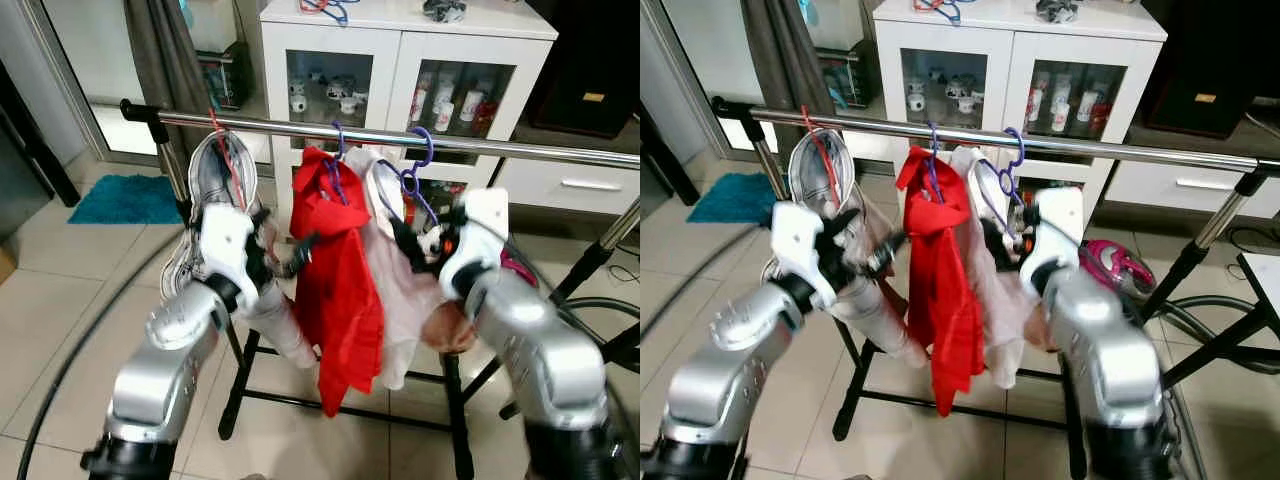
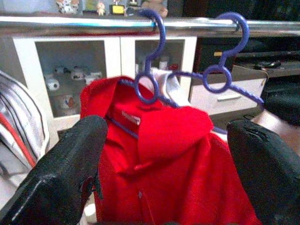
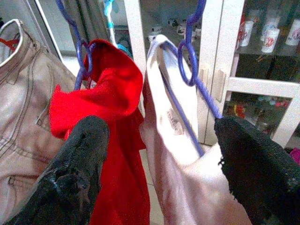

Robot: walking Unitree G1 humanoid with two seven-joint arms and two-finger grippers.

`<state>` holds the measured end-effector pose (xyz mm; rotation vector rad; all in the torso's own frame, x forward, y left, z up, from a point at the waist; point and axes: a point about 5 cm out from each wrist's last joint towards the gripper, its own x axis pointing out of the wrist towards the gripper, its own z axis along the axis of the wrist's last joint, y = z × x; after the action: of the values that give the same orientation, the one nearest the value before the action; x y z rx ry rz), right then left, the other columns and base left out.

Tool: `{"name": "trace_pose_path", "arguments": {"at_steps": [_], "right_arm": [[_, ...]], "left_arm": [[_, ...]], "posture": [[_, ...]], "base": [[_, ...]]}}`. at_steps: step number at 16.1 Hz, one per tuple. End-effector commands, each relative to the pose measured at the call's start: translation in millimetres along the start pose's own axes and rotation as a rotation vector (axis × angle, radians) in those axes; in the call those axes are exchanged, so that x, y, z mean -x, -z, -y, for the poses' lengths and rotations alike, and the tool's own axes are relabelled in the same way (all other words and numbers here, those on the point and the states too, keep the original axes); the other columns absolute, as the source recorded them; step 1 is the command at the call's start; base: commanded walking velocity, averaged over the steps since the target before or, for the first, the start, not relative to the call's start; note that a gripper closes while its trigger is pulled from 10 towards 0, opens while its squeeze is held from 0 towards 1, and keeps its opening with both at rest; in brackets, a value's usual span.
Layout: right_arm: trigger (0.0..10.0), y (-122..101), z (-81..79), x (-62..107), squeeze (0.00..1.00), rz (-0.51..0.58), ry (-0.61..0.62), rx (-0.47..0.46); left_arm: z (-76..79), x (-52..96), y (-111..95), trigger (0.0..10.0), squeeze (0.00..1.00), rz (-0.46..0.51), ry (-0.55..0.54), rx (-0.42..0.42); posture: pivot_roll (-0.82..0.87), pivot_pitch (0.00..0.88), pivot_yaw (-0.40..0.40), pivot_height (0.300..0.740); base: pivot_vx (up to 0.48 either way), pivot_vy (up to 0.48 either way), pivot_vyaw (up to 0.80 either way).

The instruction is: Hang hanger

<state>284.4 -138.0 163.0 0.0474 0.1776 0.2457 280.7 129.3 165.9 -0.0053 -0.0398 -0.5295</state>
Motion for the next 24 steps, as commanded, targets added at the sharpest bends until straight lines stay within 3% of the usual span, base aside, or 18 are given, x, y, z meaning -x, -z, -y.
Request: {"name": "trace_pose_path", "arguments": {"at_steps": [1, 5, 6, 8, 9, 12, 15, 19, 24], "right_arm": [[10.0, 0, -5.3, 5.2, 0.00, 0.031, -0.001, 0.006], [10.0, 2, 0.1, 11.7, 0.00, 0.069, 0.065, -0.038], [10.0, -3, -1.7, 13.4, 0.00, 0.105, 0.047, -0.017], [10.0, -7, -20.9, 26.3, 0.00, 0.121, -0.137, -0.044], [10.0, -9, -21.8, 30.7, 0.00, 0.130, -0.140, -0.061], [10.0, -5, -11.8, 37.2, 0.00, 0.130, -0.031, -0.058], [10.0, -5, -9.9, 37.6, 0.00, 0.117, -0.028, -0.034], [10.0, -3, -9.9, 39.5, 0.00, 0.110, -0.018, -0.017], [10.0, -1, 8.7, 39.7, 0.00, 0.082, 0.074, 0.023]], "left_arm": [[-1.0, 1.6, -2, 10.0, 0.00, -0.005, 0.000, 0.005], [2.8, 0.3, 2, 10.0, 0.00, -0.014, 0.006, -0.018], [5.5, 2.3, 1, 10.0, 0.00, -0.009, 0.016, -0.007], [10.2, 5.5, 5, 10.0, 0.00, -0.018, 0.041, 0.001], [10.2, 4.1, 4, 10.0, 0.00, -0.016, 0.038, -0.005], [11.8, 0.0, 3, 10.0, 0.00, -0.005, 0.031, -0.003], [14.1, -3.0, 2, 10.0, 0.00, 0.000, 0.035, 0.002], [14.6, -2.8, 5, 10.0, 0.00, -0.016, 0.048, 0.016], [12.3, -4.4, 8, 10.0, 0.00, -0.020, 0.013, 0.035]], "posture": [[-0.03, 0.000, 0.054, 0.740], [-0.03, 0.000, 0.026, 0.740], [-0.03, 0.000, 0.025, 0.740], [-0.04, 0.000, 0.027, 0.740], [-0.04, 0.000, 0.023, 0.740], [-0.05, 0.000, 0.017, 0.740], [-0.07, 0.000, 0.022, 0.740], [-0.07, 0.000, 0.024, 0.740], [-0.07, 0.000, 0.019, 0.740]], "base": [[0.000, 0.000, 0.00], [0.000, 0.000, 0.00], [0.000, 0.000, 0.00], [0.000, 0.000, 0.00], [0.000, 0.000, 0.00], [0.000, -0.162, 0.00], [0.000, -0.246, -0.70], [0.000, 0.000, 0.00], [0.000, 0.000, -0.64]]}}
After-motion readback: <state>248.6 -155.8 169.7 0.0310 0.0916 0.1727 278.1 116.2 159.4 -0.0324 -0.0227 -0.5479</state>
